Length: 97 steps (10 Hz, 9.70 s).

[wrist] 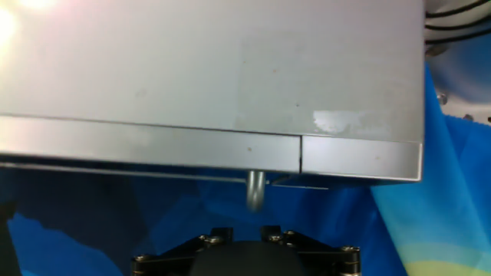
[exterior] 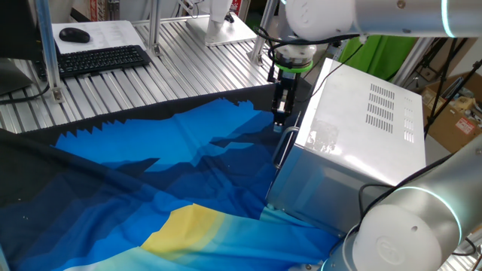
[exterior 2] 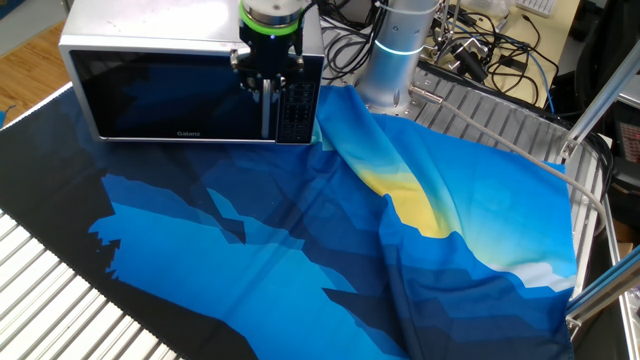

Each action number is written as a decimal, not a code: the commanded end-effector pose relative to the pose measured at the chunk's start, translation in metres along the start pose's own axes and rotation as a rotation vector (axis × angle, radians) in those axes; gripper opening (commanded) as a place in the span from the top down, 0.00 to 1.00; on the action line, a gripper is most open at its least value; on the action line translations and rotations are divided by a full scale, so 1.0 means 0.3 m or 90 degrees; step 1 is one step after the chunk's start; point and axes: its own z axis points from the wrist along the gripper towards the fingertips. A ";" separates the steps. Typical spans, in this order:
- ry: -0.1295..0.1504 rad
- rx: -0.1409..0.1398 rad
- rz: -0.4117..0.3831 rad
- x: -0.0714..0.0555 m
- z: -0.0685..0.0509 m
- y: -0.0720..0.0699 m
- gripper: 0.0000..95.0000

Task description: Open the microwave door

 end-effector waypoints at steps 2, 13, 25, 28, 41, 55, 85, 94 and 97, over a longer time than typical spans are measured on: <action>-0.003 -0.013 -0.004 -0.046 0.004 -0.008 0.80; -0.002 -0.015 -0.016 -0.060 0.032 -0.003 0.80; -0.004 -0.021 -0.012 -0.047 0.043 -0.009 1.00; -0.018 -0.011 -0.012 0.012 0.037 0.006 1.00; -0.004 -0.033 -0.027 0.058 0.024 0.019 1.00; -0.113 -0.169 -0.142 0.129 0.027 -0.041 1.00; -0.192 -0.245 -0.392 0.002 0.115 -0.066 0.60; -0.188 -0.269 -0.428 -0.010 0.132 -0.054 0.60; -0.198 -0.271 -0.437 -0.004 0.146 -0.029 0.80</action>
